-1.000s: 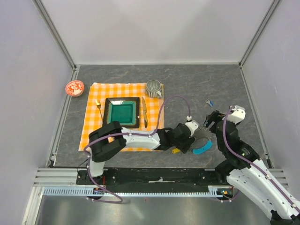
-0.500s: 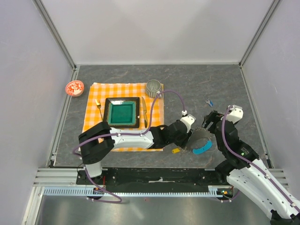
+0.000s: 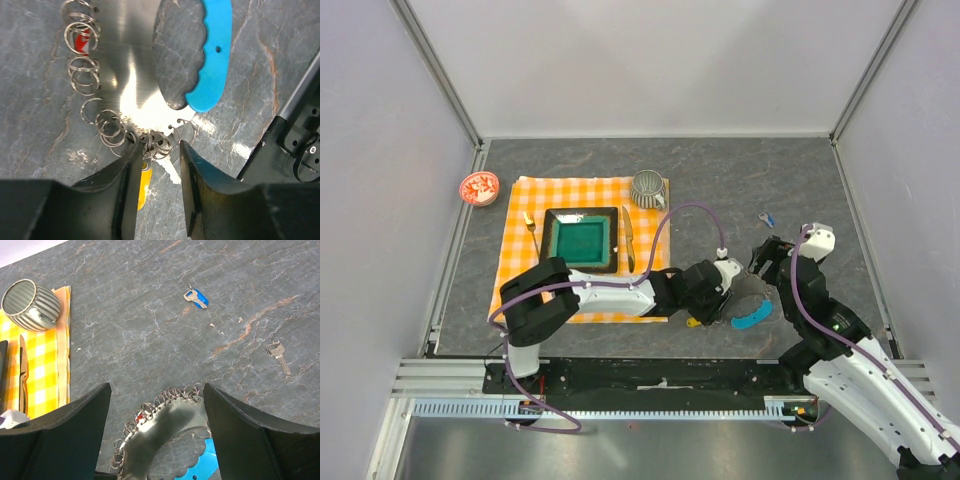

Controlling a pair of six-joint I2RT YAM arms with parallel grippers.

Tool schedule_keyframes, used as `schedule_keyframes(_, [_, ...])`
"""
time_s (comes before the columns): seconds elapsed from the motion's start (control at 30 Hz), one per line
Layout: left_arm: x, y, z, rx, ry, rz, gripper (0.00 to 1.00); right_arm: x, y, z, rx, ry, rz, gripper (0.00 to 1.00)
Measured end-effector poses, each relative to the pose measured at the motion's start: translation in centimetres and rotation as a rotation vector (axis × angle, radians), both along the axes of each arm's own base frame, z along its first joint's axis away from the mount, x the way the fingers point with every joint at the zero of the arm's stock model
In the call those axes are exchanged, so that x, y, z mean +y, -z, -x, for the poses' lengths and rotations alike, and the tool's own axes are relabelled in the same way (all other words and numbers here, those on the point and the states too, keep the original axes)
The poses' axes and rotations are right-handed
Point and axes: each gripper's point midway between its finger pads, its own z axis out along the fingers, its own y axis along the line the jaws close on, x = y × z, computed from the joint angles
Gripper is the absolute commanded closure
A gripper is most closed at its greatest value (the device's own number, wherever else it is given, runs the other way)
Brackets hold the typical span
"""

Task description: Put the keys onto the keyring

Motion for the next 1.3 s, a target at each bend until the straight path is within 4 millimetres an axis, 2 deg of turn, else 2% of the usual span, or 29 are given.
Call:
schedule_keyframes(0.1, [-0.1,0.4,0.6,0.030,0.027,-0.007,0.65,0.0,0.0,0.0,0.002,-0.001,0.001,0.17])
schedule_keyframes(0.23, [-0.4,0.5,1.9,0.085,0.078,0.001,0.65,0.0,0.1,0.0,0.002,-0.002,0.002,0.18])
schedule_keyframes(0.37, [-1.2,-0.1,3.3,0.135,0.132,0.045,0.64,0.0,0.1,0.0,0.003,-0.003,0.003,0.18])
schedule_keyframes(0.43, [-1.5,-0.7,3.3,0.132,0.139,0.065,0.64,0.0,0.2,0.0,0.004,-0.004,0.004,0.17])
schedule_keyframes(0.57, [-1.0,-2.0,2.5,0.089,0.103,0.083,0.65,0.2,-0.5,-0.3,-0.023,-0.001,-0.015,0.18])
schedule_keyframes(0.73, [0.0,-2.7,-0.7,-0.010,0.023,0.068,0.64,0.2,-0.3,-0.2,-0.019,-0.008,-0.011,0.18])
schedule_keyframes(0.93, [1.2,-1.2,-3.5,-0.066,0.005,0.005,0.59,0.5,0.0,-0.2,-0.009,-0.027,-0.004,0.18])
schedule_keyframes(1.13, [1.3,0.8,-4.4,-0.060,0.045,-0.022,0.57,0.7,0.3,-0.2,0.004,-0.041,0.006,0.18])
schedule_keyframes(1.3, [1.3,1.5,-5.0,-0.058,0.085,-0.018,0.57,1.0,0.6,-0.3,0.017,-0.053,0.010,0.18])
